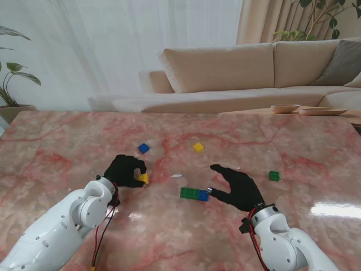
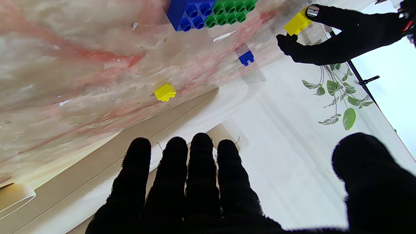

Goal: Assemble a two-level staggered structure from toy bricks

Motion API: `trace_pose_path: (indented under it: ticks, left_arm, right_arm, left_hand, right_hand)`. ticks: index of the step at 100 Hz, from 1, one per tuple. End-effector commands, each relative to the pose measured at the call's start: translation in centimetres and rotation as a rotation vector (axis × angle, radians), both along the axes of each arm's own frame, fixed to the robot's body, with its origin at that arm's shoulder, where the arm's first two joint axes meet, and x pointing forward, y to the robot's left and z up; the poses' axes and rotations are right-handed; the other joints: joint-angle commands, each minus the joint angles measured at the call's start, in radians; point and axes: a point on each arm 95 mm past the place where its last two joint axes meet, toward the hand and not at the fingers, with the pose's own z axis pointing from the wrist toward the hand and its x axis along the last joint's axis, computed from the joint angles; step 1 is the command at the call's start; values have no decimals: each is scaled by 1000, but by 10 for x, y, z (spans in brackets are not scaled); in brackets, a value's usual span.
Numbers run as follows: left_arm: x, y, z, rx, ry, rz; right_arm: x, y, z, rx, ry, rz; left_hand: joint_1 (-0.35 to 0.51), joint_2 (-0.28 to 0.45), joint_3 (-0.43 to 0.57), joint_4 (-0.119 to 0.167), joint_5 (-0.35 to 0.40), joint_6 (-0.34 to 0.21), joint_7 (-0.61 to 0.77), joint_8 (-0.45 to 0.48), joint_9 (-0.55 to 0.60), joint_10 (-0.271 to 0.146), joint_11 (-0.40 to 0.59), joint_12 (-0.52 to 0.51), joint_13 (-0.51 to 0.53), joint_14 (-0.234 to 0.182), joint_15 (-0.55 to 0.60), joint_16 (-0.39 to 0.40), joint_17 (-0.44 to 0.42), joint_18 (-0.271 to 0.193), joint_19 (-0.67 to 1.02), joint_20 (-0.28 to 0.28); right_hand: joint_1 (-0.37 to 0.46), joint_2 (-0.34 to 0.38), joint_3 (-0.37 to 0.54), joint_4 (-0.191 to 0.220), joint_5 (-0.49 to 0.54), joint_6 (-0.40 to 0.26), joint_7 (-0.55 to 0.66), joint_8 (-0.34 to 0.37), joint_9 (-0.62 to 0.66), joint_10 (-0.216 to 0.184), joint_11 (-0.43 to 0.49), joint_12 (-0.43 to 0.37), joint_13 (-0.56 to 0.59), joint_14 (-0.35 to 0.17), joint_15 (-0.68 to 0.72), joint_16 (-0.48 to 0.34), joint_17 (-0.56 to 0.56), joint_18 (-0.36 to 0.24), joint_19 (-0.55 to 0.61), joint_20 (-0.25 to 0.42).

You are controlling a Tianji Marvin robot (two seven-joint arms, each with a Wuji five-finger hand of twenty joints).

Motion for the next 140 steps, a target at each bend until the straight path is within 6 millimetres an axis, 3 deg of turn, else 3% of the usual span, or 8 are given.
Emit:
trace_pose_path:
  ticks: [1, 62, 140]
  left_arm:
    - [-5, -16, -3, -21, 0, -34]
    - [-8, -68, -25, -15, -46, -157]
    - [-6, -94, -37, -34, -41, -216]
  right_arm:
    - [-3, 1, -5, 3, 20, 1]
    - [-6, -3, -7, 12, 24, -21]
    - [-7, -7, -7, 14, 33, -30]
  left_hand:
    - [36, 45, 67, 2, 130, -139, 81, 33, 23, -17, -15, 11, 9, 19, -18, 1, -7, 16, -5, -7]
    - [40, 49, 74, 5, 114, -160, 81, 47, 4, -17, -14, 15, 2, 16, -18, 4, -9, 13, -32, -17]
    - [40, 1, 88, 2, 76, -180, 86, 49, -19, -21, -21, 13, -6, 15, -26, 4, -11, 14, -69, -10]
  right_hand:
    - [7, -13, 10, 20, 11, -17, 4, -10, 7, -15, 5, 19, 10, 0, 2, -3, -6, -13, 10, -19]
    - [8, -16, 14, 19, 14, -18, 7, -11, 11, -17, 6, 22, 9, 0, 2, -3, -9, -13, 9, -20]
    - [11, -13, 15, 18, 17, -20, 9, -14, 13, -19, 6, 24, 9, -3, 1, -4, -8, -16, 7, -22]
